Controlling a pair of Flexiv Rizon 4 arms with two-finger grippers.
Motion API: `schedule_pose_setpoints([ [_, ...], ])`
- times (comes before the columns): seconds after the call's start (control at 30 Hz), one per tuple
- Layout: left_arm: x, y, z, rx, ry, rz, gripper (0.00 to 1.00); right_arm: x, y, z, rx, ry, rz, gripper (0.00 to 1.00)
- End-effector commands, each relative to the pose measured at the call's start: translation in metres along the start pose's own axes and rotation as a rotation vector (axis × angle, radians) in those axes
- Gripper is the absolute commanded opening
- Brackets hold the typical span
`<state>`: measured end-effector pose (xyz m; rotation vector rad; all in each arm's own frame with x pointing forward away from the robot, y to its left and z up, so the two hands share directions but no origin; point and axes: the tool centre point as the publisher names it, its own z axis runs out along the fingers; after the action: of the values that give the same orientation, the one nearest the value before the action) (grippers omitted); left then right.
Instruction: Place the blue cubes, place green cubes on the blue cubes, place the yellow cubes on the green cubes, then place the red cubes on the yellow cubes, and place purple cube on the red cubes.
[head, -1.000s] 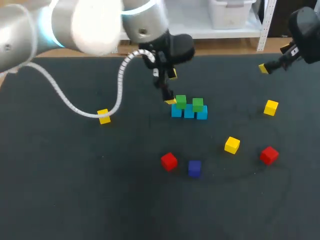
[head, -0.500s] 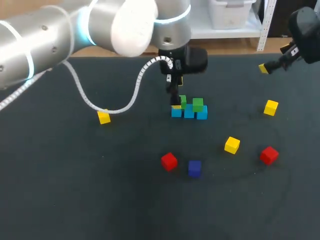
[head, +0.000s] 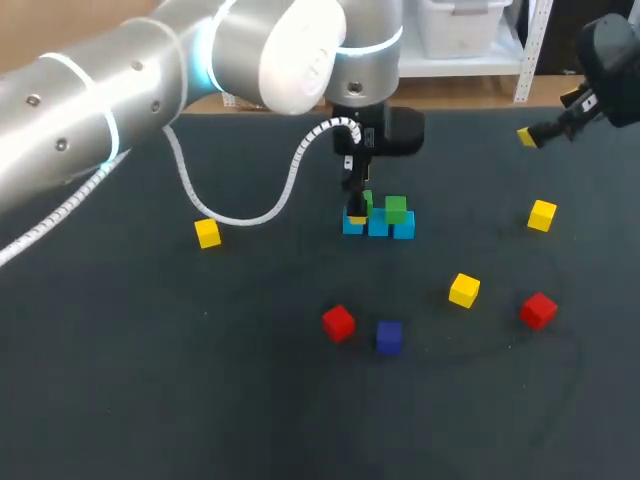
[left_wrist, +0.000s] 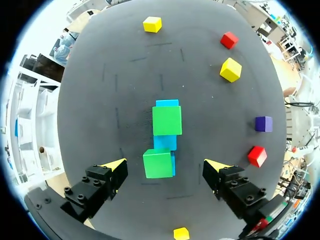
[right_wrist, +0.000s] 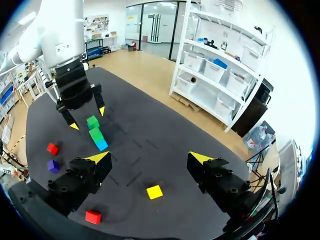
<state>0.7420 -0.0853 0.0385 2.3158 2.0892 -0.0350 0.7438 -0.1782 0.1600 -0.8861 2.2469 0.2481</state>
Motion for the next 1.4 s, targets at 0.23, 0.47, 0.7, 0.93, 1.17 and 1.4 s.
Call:
schedule_pose_setpoints([
  [0.23,0.000,0.007,0.004,0.073,-0.001,-0.019,1.00,0.000,0.000,-0.001,0.001,0.002,0.000,1.00],
  [0.47,-0.001,0.002,0.003,0.091,-0.016,-0.013,1.00,0.000,0.000,-0.001,0.001,0.002,0.000,1.00],
  [0.7,-0.002,-0.004,0.003,0.105,-0.013,0.005,0.96,0.000,0.000,-0.001,0.001,0.002,0.000,1.00],
  [0.93,-0.001,-0.004,0.006,0.099,-0.006,-0.002,0.87,0.000,0.000,-0.001,0.001,0.002,0.000,1.00],
  [1.17,-0.001,-0.003,0.006,0.088,-0.009,-0.010,0.74,0.000,0.000,-0.001,0.001,0.002,0.000,1.00],
  [1.4,0.000,-0.003,0.006,0.096,-0.008,-0.008,0.60,0.000,0.000,-0.001,0.001,0.002,0.000,1.00],
])
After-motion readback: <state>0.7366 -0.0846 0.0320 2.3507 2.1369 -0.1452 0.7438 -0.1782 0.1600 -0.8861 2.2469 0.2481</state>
